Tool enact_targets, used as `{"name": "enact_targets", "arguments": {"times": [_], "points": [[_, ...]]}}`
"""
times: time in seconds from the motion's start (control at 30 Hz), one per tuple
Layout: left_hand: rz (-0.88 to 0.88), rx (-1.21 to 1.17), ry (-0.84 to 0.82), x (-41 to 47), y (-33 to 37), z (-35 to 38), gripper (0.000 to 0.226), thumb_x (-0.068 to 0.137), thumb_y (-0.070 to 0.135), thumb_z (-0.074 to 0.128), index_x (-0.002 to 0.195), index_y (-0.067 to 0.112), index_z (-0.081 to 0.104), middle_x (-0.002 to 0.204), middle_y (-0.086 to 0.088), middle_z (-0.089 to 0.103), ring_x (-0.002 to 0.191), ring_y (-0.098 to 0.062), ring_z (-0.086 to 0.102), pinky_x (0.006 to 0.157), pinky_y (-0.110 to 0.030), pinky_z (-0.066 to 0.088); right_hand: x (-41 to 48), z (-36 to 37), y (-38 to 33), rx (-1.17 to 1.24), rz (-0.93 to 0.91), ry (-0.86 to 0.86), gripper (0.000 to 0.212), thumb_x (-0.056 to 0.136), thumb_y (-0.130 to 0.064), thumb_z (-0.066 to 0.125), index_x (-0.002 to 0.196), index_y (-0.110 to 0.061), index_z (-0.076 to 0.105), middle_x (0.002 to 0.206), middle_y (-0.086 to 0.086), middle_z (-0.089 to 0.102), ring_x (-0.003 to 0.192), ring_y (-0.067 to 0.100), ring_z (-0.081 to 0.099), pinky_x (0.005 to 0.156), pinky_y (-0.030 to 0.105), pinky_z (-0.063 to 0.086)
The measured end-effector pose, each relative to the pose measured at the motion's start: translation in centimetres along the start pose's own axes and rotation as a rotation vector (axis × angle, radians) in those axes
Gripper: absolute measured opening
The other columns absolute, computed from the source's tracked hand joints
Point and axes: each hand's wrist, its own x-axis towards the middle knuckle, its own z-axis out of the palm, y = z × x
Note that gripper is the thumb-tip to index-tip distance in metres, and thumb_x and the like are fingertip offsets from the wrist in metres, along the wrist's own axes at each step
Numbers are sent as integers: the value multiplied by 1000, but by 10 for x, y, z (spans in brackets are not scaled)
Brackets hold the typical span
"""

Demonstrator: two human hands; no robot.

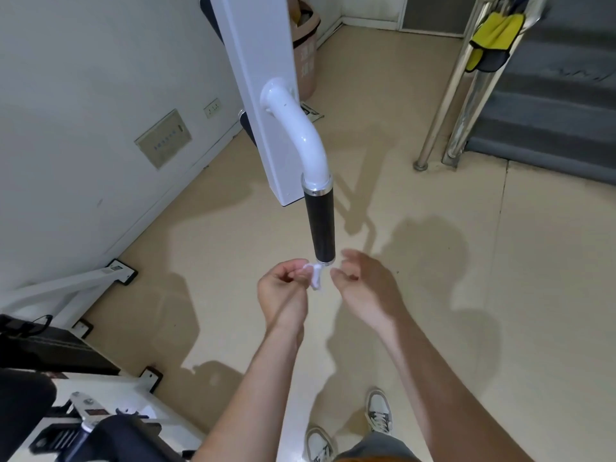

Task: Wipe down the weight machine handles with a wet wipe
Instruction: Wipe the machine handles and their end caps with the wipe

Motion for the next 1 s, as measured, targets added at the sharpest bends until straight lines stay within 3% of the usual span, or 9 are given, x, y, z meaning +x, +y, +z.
{"name": "enact_targets", "arguments": {"times": [0.07, 0.2, 0.33, 0.43, 0.53, 0.7, 0.8, 0.9, 1.0], "points": [[-4, -155, 42, 7, 5, -6, 11, 84, -2, 64, 80, 8, 68, 71, -3, 66, 68, -14, 58, 76, -26, 49, 0, -4, -7, 21, -92, 134, 41, 87, -29, 63, 128, -27, 55, 115, -13, 59, 92, 10, 60, 86, 26, 48], [77, -283, -122, 9, 15, 4, 6, 89, 1, 59, 89, 1, 65, 77, -13, 65, 74, -21, 59, 80, -31, 50, -1, 7, -24, 118, -250, 171, 25, 83, -14, 64, 101, -31, 65, 84, -15, 73, 79, 4, 68, 80, 31, 54], [128, -54, -254, 11, 10, 11, 21, 91, 8, 50, 93, 6, 70, 90, -22, 70, 79, -24, 63, 83, -34, 52, 2, 14, -24, 68, -273, 244, 21, 80, -20, 59, 98, -25, 67, 78, -9, 71, 77, 13, 66, 75, 39, 53], [102, 158, -244, 15, 5, 11, 31, 85, 9, 41, 86, 16, 72, 88, -11, 72, 87, -30, 66, 87, -41, 53, 3, 13, -24, 68, -260, 271, 20, 81, -11, 59, 95, -24, 68, 76, -8, 69, 74, 10, 64, 70, 29, 50], [-27, -27, -187, 6, 3, 12, 29, 85, 0, 45, 87, 8, 73, 90, -16, 72, 82, -23, 66, 86, -34, 55, 2, 11, -22, 102, -254, 262, 19, 82, -12, 61, 97, -22, 68, 77, -7, 69, 73, 9, 62, 69, 26, 49], [-299, -434, -311, 1, 3, 8, 28, 96, -1, 42, 111, -6, 65, 97, -13, 70, 76, -14, 65, 66, -18, 53, -1, 15, -21, 114, -248, 240, 22, 85, -11, 61, 104, -20, 68, 81, -5, 71, 79, 13, 65, 76, 32, 52], [-287, -417, -338, -8, 6, 2, 24, 93, -1, 49, 108, -5, 67, 103, -14, 71, 86, -16, 67, 77, -21, 54, 1, 16, -21, 87, -237, 228, 21, 85, -11, 59, 102, -20, 67, 82, -5, 71, 80, 13, 65, 77, 33, 53], [-226, -349, -255, -22, 3, -5, 16, 86, -4, 59, 95, -3, 72, 94, -19, 70, 86, -24, 64, 94, -34, 52, 0, 16, -19, 158, -228, 216, 21, 84, -8, 59, 97, -20, 68, 81, -6, 71, 78, 13, 65, 76, 35, 54], [-129, -234, -28, -16, 4, -9, 12, 84, -1, 66, 92, 6, 72, 85, -12, 69, 78, -22, 62, 91, -34, 52, 0, 16, -17, 105, -269, 219, 15, 84, -8, 58, 92, -18, 66, 78, -5, 71, 75, 15, 62, 73, 36, 52]]}}
